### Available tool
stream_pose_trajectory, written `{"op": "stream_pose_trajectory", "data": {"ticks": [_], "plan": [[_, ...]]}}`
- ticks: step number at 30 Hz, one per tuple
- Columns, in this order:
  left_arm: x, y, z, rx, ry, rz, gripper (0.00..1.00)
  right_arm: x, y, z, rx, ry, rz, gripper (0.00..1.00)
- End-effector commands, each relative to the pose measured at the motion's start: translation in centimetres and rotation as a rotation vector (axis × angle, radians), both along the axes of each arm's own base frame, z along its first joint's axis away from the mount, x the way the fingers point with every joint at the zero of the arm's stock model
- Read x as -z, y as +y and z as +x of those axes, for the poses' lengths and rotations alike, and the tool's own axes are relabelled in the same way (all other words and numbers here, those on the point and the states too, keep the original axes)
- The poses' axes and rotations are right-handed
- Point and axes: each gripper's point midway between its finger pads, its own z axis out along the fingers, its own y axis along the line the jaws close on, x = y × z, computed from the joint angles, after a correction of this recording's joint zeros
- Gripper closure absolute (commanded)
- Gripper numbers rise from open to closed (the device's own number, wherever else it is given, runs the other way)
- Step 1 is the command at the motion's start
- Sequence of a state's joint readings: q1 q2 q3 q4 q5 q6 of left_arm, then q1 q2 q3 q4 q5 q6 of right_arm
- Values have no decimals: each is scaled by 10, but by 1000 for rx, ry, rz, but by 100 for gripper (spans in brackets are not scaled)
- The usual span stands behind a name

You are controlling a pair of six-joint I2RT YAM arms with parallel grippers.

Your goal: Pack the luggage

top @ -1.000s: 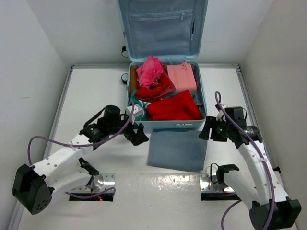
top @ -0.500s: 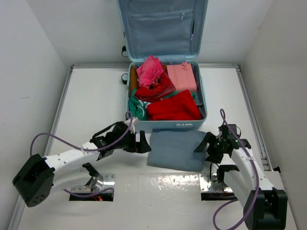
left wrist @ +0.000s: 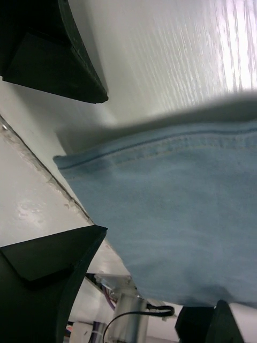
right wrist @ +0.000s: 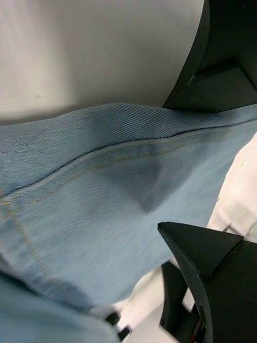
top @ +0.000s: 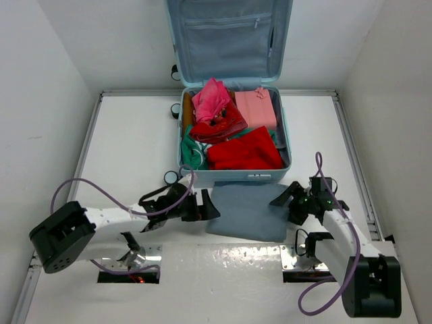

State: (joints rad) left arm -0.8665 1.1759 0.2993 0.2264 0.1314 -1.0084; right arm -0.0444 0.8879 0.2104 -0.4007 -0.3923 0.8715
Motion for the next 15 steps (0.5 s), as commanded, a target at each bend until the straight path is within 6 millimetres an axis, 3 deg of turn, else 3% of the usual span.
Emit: {"op": "stream_pose_trajectory", "data": {"ticks": [1,2,5,6,10,14,15], "plan": [[0,-13,3,-23,-1,-33,0,34,-21,-10,116,83,-103,25],[7,-18,0,-6,6,-25,2,32,-20,-4,127,65,-93,28],[2,-41,-2,30,-7,-65,7,40,-15,-17,126,126,-65,33],[15,-44,-4,34,20,-41,9,41,-16,-18,130,131,-72,39],[21,-72,-6,71,57,-33,14,41,-5,-23,101,127,-11,50],[21,-84,-10,110,78,-41,32,29,14,-18,6,64,47,60],[16,-87,-8,123,53,-49,37,25,18,-18,-26,45,51,71]]}}
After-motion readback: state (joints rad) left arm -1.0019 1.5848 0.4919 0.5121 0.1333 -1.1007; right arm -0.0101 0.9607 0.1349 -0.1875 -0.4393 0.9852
